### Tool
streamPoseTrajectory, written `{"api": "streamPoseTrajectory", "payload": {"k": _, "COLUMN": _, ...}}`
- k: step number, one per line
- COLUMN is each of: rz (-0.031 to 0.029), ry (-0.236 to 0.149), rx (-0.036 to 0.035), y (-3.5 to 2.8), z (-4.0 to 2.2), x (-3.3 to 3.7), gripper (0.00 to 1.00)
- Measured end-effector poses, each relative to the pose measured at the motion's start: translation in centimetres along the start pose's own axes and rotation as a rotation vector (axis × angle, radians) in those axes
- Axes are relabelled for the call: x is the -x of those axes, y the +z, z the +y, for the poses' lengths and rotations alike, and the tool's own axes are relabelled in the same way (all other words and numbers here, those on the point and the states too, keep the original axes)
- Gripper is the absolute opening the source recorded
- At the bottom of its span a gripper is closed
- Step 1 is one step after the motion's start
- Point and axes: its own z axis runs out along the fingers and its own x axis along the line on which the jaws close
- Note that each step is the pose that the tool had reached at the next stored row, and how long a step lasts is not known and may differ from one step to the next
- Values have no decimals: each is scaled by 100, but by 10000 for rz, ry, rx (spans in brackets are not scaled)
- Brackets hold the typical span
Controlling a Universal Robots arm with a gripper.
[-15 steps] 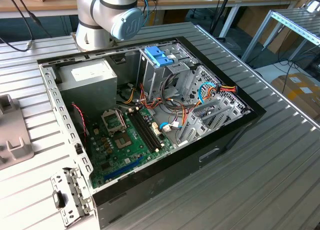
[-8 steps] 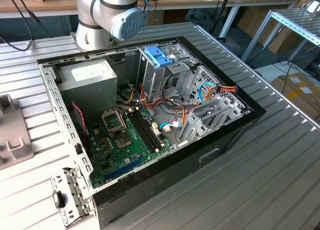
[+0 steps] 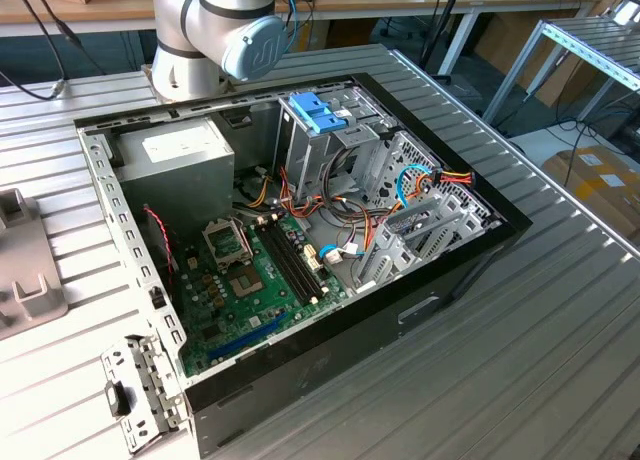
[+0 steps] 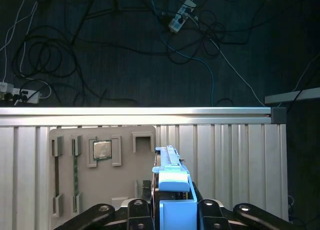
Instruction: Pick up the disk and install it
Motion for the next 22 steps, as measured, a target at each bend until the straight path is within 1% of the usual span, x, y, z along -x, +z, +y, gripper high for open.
{"api": "streamPoseTrajectory", "payload": {"k": 6, "rz": -3, "ry": 0, "rx": 0, "y": -30, "z": 2, "x": 3, "gripper": 37}}
{"api": "streamPoseTrajectory", "payload": {"k": 9, "rz": -7, "ry": -1, "rx": 0, "y": -59, "z": 3, "x": 6, "gripper": 37}}
{"api": "streamPoseTrajectory", "payload": {"k": 15, "rz": -10, "ry": -1, "rx": -1, "y": -92, "z": 4, "x": 10, "gripper": 37}}
{"api": "streamPoseTrajectory", "payload": {"k": 17, "rz": -13, "ry": -1, "rx": 0, "y": -131, "z": 6, "x": 14, "gripper": 37}}
{"api": "streamPoseTrajectory", "payload": {"k": 22, "rz": -16, "ry": -1, "rx": 0, "y": -158, "z": 7, "x": 17, "gripper": 37}}
